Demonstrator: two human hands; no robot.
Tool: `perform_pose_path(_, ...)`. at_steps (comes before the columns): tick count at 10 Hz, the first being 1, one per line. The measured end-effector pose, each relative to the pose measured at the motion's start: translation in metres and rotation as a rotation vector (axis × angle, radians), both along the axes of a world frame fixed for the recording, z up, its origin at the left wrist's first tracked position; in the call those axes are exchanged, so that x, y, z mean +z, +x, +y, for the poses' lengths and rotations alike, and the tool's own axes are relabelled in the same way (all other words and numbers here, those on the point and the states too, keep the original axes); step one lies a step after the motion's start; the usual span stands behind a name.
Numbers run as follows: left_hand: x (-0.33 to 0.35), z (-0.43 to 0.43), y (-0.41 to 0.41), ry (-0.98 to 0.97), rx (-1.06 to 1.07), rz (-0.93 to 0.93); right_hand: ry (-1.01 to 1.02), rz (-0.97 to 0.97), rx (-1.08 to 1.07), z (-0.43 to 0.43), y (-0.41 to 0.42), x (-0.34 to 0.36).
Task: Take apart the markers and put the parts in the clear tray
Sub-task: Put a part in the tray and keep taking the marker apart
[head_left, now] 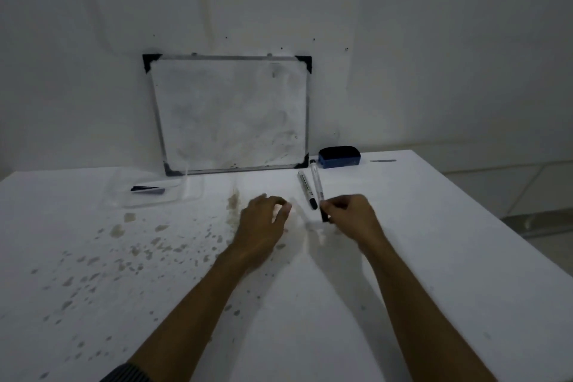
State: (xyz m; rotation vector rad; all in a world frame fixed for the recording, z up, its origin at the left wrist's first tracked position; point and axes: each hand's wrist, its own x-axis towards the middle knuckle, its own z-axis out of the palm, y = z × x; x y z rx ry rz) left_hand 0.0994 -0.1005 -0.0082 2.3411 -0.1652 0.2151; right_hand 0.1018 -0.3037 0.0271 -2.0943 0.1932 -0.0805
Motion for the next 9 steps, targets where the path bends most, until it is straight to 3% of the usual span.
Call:
perform_pose_path(1,-0.026,0.015,0.002,0.249,0.036,-0.049,-0.139,0.044,-0.102,-0.010,0.039,0.001)
perform_pose_path(2,-0.036,0.015,0.007,0.309,0.035,-0.061,-0.221,0.106,-0.163,-0.006,0.070,-0.006)
perform_pose_path(6,-0.037,0.018,0.012,0.293,0.031,-0.071,-0.301,0.140,-0.244,0.011,0.090,-0.022)
perform_pose_path(8,-0.026,0.019,0.008,0.177,0.063,-0.046,-0.140,0.098,-0.253,0.004,0.060,-0.008)
perform_pose_path(9,-0.008,0.021,0.002,-0.128,0.024,0.062,0.081,-0.071,-0.154,0.001,0.037,0.002)
